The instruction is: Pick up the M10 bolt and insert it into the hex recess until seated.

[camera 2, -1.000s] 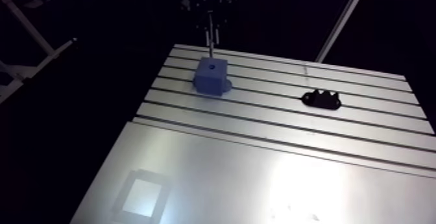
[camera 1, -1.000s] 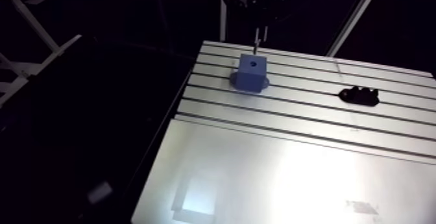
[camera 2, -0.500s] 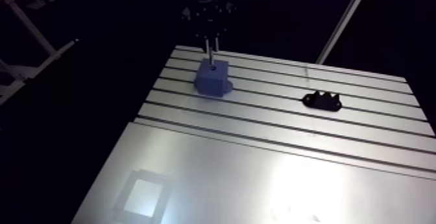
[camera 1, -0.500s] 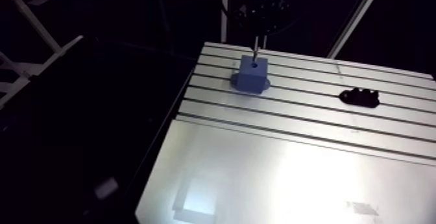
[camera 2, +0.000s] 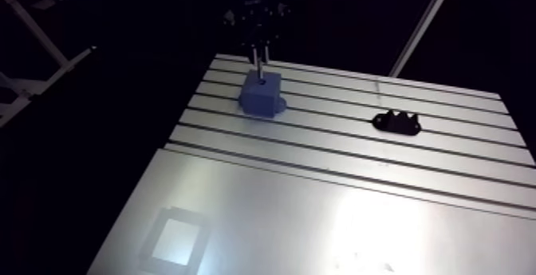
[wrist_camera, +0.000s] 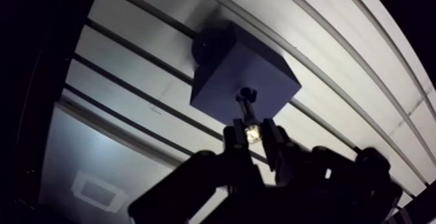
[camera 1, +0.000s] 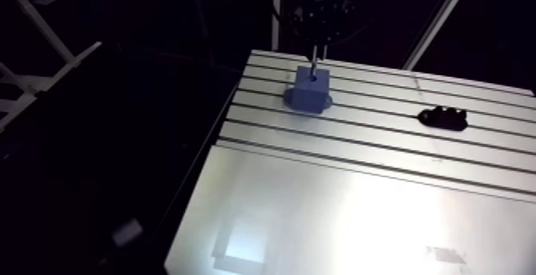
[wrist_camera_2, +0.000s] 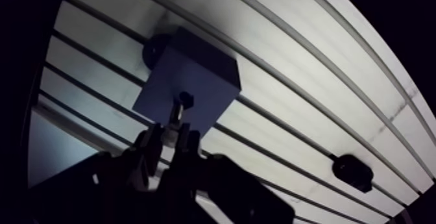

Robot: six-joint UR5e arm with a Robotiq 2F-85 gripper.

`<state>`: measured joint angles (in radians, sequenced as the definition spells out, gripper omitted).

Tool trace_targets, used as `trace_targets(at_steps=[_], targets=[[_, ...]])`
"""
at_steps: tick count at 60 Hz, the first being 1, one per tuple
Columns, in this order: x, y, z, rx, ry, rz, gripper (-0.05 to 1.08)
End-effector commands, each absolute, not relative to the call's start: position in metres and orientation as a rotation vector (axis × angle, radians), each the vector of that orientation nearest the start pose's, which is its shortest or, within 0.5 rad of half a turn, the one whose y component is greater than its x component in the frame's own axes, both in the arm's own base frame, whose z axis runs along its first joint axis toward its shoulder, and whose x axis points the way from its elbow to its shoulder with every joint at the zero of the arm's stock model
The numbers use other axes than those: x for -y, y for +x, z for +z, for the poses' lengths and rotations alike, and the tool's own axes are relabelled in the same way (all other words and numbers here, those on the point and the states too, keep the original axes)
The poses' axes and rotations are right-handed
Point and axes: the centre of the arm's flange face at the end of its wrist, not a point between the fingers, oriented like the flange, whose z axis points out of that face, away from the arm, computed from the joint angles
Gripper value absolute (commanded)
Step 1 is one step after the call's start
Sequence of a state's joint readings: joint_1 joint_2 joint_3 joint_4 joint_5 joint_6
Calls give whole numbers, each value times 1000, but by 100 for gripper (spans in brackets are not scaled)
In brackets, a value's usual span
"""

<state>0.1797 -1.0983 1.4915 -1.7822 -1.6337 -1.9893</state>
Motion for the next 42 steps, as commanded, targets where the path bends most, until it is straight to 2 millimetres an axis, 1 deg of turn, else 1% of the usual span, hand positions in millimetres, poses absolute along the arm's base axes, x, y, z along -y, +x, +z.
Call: trace_targets(at_steps=[1,23,42], targets=[[238,-604,275,-2827,-884,60,108],[239,-604,275,-2823,-892,55,108],[235,-604,271,-2818,-884,57,108]])
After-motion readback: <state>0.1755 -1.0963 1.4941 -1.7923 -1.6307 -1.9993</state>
